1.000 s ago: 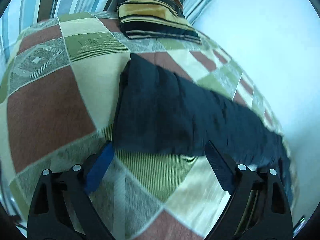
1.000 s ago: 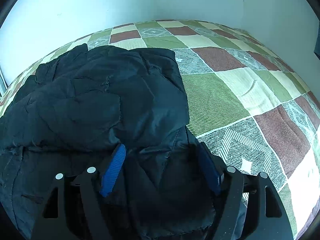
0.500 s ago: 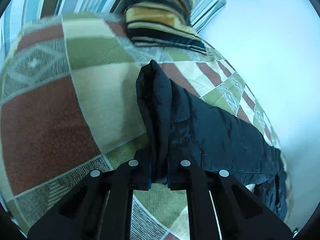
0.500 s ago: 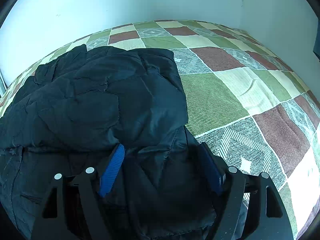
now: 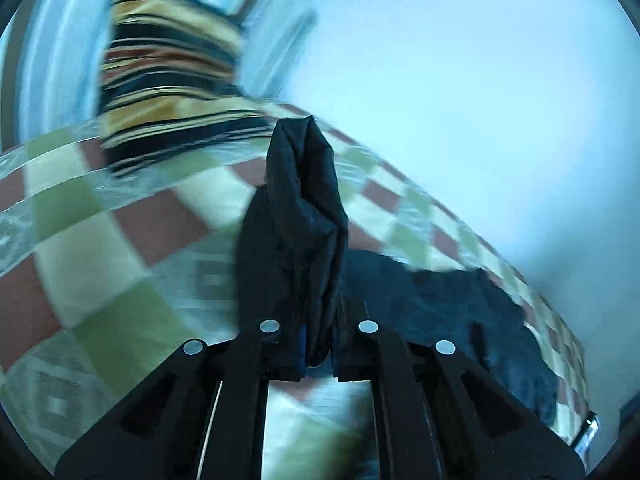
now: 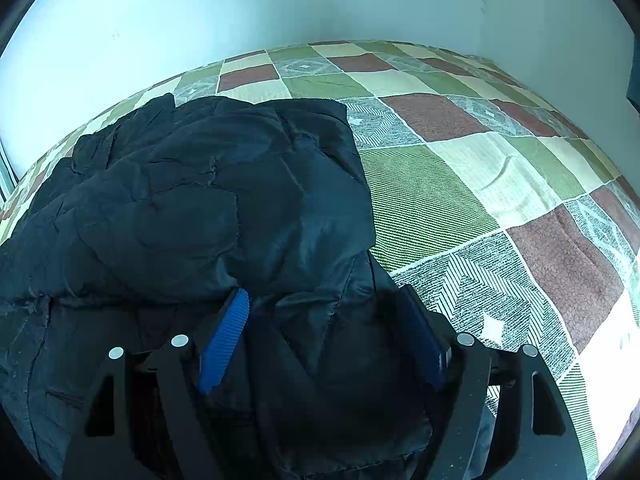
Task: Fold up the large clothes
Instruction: 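Grasp the other sleeve cuff with the left gripper and lift, then lay the sleeve over the jacket body with the left gripper and release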
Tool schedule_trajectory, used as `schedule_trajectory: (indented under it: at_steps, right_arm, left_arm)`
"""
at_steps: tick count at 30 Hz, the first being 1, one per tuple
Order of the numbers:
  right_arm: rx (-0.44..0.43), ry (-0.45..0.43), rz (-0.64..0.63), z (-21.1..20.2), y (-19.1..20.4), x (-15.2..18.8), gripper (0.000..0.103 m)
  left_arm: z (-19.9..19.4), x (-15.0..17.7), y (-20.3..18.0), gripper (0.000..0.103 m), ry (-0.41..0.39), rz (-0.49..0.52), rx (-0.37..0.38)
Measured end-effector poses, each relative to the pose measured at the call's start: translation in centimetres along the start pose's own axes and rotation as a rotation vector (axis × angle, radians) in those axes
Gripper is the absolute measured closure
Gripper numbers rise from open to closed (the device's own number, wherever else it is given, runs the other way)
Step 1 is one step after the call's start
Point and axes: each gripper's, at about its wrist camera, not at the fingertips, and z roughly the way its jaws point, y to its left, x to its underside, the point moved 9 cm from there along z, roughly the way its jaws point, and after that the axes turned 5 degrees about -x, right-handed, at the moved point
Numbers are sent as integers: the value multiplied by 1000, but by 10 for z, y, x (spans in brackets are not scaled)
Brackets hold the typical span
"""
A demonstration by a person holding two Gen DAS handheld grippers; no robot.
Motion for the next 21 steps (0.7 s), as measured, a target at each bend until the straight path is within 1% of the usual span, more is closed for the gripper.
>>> schedule_trajectory:
  at_steps: [1,2,5,8,9,11,13,21]
  right_arm:
    - [-2,0,2,0,0,0,28]
    - [-4,-1,4,0,0,0,28]
    - [-11,-3,9,0,0,0,28]
    - [-17,-4,13,0,0,0,28]
    - [-18,-5,15,0,0,0,28]
    - [-20,-5,17,0,0,1,28]
    - [-22,-5,18,0,-1,0,28]
    - [-42,-6,32,1,-2,1,28]
  left_arm:
    - [3,2,-20,96,7,20,26]
    - [5,5,-33,96,11,35,40]
    - [15,18,-90,96,33,110,88]
    - [25,32,-130,96,62,158,120]
    - [30,41,-150,96,78,183,134]
    - [33,52,-171,96,99,208,150]
    - [41,69,-197,96,130,242,168]
    - [58,134,-277,96,227,353,237]
